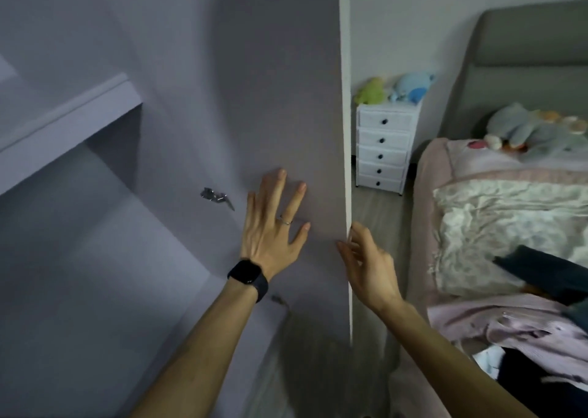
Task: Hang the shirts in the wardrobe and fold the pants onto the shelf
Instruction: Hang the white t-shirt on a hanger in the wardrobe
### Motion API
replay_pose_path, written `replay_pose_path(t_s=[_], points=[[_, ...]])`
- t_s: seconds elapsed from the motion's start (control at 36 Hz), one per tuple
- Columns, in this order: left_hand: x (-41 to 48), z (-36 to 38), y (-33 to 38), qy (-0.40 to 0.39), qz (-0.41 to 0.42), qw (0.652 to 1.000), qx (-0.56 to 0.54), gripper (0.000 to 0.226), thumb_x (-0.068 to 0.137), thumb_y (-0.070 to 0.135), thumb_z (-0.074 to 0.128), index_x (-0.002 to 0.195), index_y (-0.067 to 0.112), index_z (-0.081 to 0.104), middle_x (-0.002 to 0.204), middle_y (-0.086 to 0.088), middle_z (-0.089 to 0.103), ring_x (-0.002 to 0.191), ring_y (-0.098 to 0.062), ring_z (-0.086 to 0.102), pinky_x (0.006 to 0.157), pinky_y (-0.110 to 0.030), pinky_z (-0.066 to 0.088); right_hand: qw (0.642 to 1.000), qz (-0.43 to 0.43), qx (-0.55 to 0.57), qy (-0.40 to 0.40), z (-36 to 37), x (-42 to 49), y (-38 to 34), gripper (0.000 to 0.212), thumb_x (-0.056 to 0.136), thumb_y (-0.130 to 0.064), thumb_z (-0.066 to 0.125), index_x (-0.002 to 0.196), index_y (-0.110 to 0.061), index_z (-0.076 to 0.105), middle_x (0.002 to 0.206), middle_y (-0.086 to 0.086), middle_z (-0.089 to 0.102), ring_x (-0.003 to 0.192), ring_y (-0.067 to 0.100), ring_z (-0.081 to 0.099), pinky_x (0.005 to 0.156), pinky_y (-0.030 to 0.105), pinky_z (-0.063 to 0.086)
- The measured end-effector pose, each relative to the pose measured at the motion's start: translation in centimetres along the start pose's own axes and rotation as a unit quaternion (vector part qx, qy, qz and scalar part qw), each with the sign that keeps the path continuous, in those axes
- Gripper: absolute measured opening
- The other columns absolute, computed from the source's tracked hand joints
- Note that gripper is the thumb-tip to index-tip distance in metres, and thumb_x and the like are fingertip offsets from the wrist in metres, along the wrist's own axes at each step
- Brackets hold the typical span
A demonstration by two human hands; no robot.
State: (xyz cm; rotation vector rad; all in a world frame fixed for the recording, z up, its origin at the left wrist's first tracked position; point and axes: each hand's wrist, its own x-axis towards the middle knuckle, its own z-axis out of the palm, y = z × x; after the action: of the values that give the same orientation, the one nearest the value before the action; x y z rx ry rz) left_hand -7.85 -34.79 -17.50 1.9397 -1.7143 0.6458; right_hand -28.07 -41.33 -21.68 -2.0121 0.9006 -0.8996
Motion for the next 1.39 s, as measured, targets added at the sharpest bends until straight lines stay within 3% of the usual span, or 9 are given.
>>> replay_pose_path(t_s=[0.17, 0.33, 0.44, 0.64, 0.75, 0.83, 1.06, 1.19, 1.39], points=[[1.4, 3.6, -0.8, 0.012, 0.013, 1.000, 0.005, 0.095, 0.091, 0.045, 0.065, 0.161, 0.029, 0.002, 0.168, -0.005, -0.007, 0.152, -0.042, 0.011, 0.116, -0.066, 0.023, 1.000, 0.001, 0.005, 0.007, -0.8, 3.1, 1.0, 0.032, 0.104, -0.031, 0.054, 0.135, -0.028, 0.045, 0.109, -0.008, 0.073, 0.091, 0.017, 0.072, 0.075, 0.037, 0.057], [1.8, 6.3, -1.4, 0.001, -0.010, 1.000, 0.014, 0.090, 0.088, 0.038, 0.071, 0.158, 0.023, 0.016, 0.166, -0.011, 0.003, 0.153, -0.039, 0.004, 0.112, -0.070, 0.026, 0.999, 0.014, 0.048, 0.021, -0.9, 5.3, 1.6, 0.031, 0.105, -0.029, 0.054, 0.134, -0.024, 0.048, 0.096, -0.006, 0.071, 0.078, 0.013, 0.070, 0.073, 0.041, 0.058], [2.2, 7.6, -1.0, 0.011, 0.006, 1.000, -0.003, 0.085, 0.090, 0.036, 0.062, 0.158, 0.022, 0.014, 0.165, -0.015, 0.002, 0.152, -0.043, 0.002, 0.114, -0.069, 0.023, 0.996, 0.039, 0.065, 0.047, -0.5, 5.7, 2.0, 0.030, 0.105, -0.035, 0.053, 0.134, -0.030, 0.049, 0.099, -0.002, 0.073, 0.084, 0.015, 0.071, 0.077, 0.043, 0.059], [1.3, 7.4, 0.7, 0.029, -0.014, 0.995, -0.095, 0.084, 0.084, 0.014, 0.064, 0.158, 0.019, 0.025, 0.166, -0.018, 0.008, 0.154, -0.039, 0.001, 0.118, -0.067, 0.014, 0.988, 0.082, 0.047, 0.123, -0.4, 3.2, 2.9, 0.021, 0.102, -0.029, 0.058, 0.122, -0.033, 0.062, 0.104, -0.011, 0.073, 0.094, 0.001, 0.070, 0.084, 0.030, 0.057], [-1.4, 7.7, 3.1, -0.023, 0.034, 0.983, -0.179, 0.077, 0.081, 0.009, 0.062, 0.152, 0.022, 0.037, 0.163, -0.006, 0.025, 0.150, -0.033, 0.026, 0.117, -0.060, 0.022, 0.977, 0.140, 0.013, 0.160, -0.7, -2.5, 4.3, 0.023, 0.100, -0.028, 0.060, 0.122, -0.025, 0.067, 0.112, -0.010, 0.072, 0.099, 0.003, 0.069, 0.086, 0.035, 0.058], [-3.9, 8.8, 6.7, -0.137, 0.078, 0.953, -0.259, 0.078, 0.079, 0.007, 0.063, 0.151, 0.025, 0.040, 0.160, -0.002, 0.033, 0.143, -0.028, 0.037, 0.115, -0.055, 0.032, 0.959, 0.203, -0.037, 0.196, -1.2, -7.9, 5.3, 0.023, 0.099, -0.035, 0.058, 0.120, -0.029, 0.067, 0.111, -0.014, 0.071, 0.097, -0.001, 0.068, 0.084, 0.031, 0.058], [-7.5, 11.2, 16.4, -0.344, 0.127, 0.855, -0.366, 0.070, 0.084, 0.007, 0.059, 0.150, 0.025, 0.044, 0.158, 0.000, 0.037, 0.137, -0.029, 0.044, 0.106, -0.047, 0.045, 0.894, 0.358, -0.080, 0.259, -4.0, -21.1, 7.7, 0.021, 0.099, -0.032, 0.061, 0.119, -0.034, 0.065, 0.113, -0.027, 0.067, 0.104, -0.004, 0.064, 0.087, 0.027, 0.055], [-6.7, 13.2, 22.9, -0.381, 0.170, 0.816, -0.401, 0.067, 0.084, 0.007, 0.055, 0.148, 0.023, 0.046, 0.157, -0.001, 0.037, 0.142, -0.024, 0.038, 0.111, -0.046, 0.041, 0.846, 0.420, -0.102, 0.312, -8.3, -25.7, 9.3, 0.024, 0.098, -0.028, 0.063, 0.122, -0.024, 0.065, 0.117, -0.016, 0.069, 0.108, 0.009, 0.065, 0.090, 0.032, 0.053], [-3.8, 16.1, 33.8, -0.391, 0.233, 0.817, -0.355, 0.065, 0.085, 0.009, 0.062, 0.147, 0.020, 0.049, 0.156, -0.004, 0.039, 0.139, -0.029, 0.041, 0.114, -0.044, 0.036, 0.791, 0.475, -0.126, 0.363, -17.1, -29.4, 13.8, 0.035, 0.097, -0.031, 0.063, 0.131, -0.023, 0.059, 0.120, -0.008, 0.068, 0.110, 0.013, 0.063, 0.091, 0.037, 0.052]])
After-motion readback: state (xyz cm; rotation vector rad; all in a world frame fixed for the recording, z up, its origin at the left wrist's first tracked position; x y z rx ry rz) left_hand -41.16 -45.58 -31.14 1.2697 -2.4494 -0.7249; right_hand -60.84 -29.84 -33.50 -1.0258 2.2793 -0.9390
